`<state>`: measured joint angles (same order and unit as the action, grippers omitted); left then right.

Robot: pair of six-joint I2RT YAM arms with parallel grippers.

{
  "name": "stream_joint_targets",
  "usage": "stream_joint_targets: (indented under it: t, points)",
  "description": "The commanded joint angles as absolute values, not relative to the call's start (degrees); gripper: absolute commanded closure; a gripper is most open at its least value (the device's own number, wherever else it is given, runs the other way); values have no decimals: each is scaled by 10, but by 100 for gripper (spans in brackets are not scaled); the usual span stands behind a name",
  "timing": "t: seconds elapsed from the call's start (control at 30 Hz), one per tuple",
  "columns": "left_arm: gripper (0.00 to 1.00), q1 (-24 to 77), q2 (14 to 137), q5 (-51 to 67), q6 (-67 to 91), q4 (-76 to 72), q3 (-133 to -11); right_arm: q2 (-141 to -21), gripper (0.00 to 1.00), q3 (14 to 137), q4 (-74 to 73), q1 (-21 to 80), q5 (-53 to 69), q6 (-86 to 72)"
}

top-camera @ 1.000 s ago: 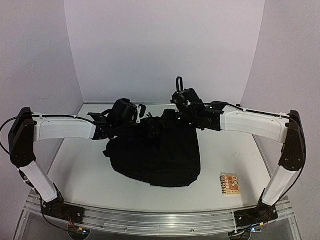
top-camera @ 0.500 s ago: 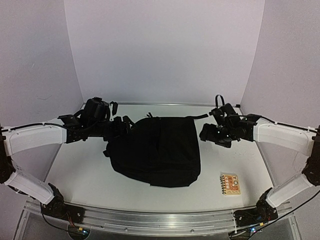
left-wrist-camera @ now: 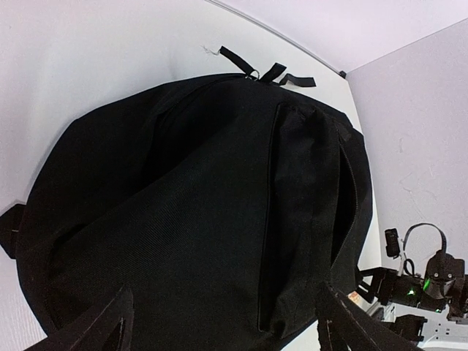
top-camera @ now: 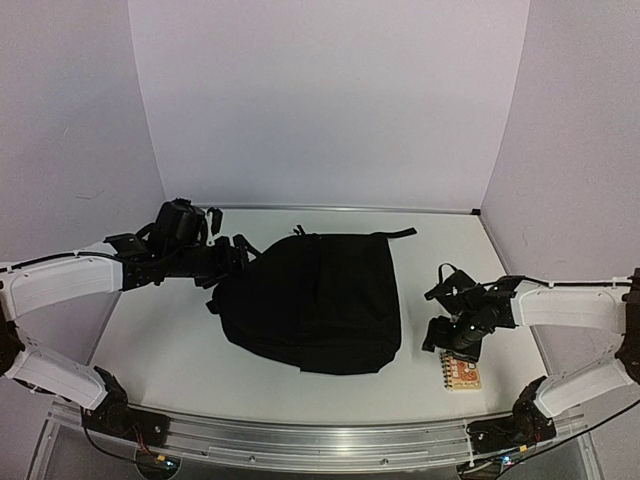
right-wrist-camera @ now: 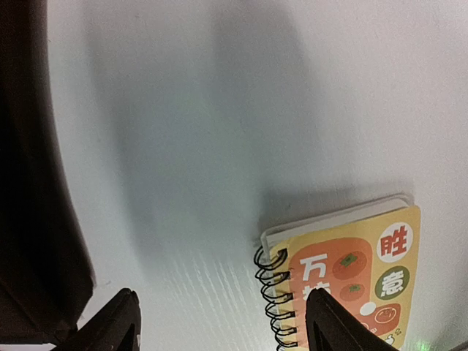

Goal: Pack the student bag
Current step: Move the stationery to the center of the board.

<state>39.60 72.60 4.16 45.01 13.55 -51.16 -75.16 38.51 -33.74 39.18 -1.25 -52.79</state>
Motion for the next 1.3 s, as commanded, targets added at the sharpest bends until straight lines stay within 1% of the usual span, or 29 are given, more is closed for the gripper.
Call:
stream_joint_targets:
  t: [0.0, 0.23, 0.43, 0.73, 0.87, 0.93, 1.0, 1.07, 1.1, 1.2, 1.27]
  points:
    - [15, 393, 726, 47, 446, 126, -522, -745, 25, 359, -343, 399, -8, -567]
    - [14, 389, 737, 50, 439, 133, -533, -776, 26, 345, -275, 398, 16, -571]
    - [14, 388, 733, 44, 440, 141, -534, -818, 33, 359, -192, 398, -1, -579]
    - [14, 386, 713, 29, 443, 168, -530, -939, 35, 474, -170, 382, -79, -529]
    - [13, 386, 694, 17, 442, 186, -528, -938, 34, 501, -186, 375, -94, -519]
    - [13, 386, 684, 10, 442, 191, -523, -916, 30, 507, -217, 375, -108, -520]
    - [13, 385, 677, 6, 445, 190, -516, -887, 23, 501, -251, 375, -130, -526]
    - [12, 385, 674, 6, 446, 186, -512, -856, 9, 484, -267, 374, -137, -539]
    - [12, 385, 674, 7, 446, 184, -511, -843, 3, 472, -269, 374, -133, -548]
    - [12, 385, 681, 16, 445, 179, -514, -834, 2, 446, -267, 374, -114, -566]
    - [12, 385, 688, 26, 443, 175, -517, -854, 2, 443, -266, 374, -107, -568]
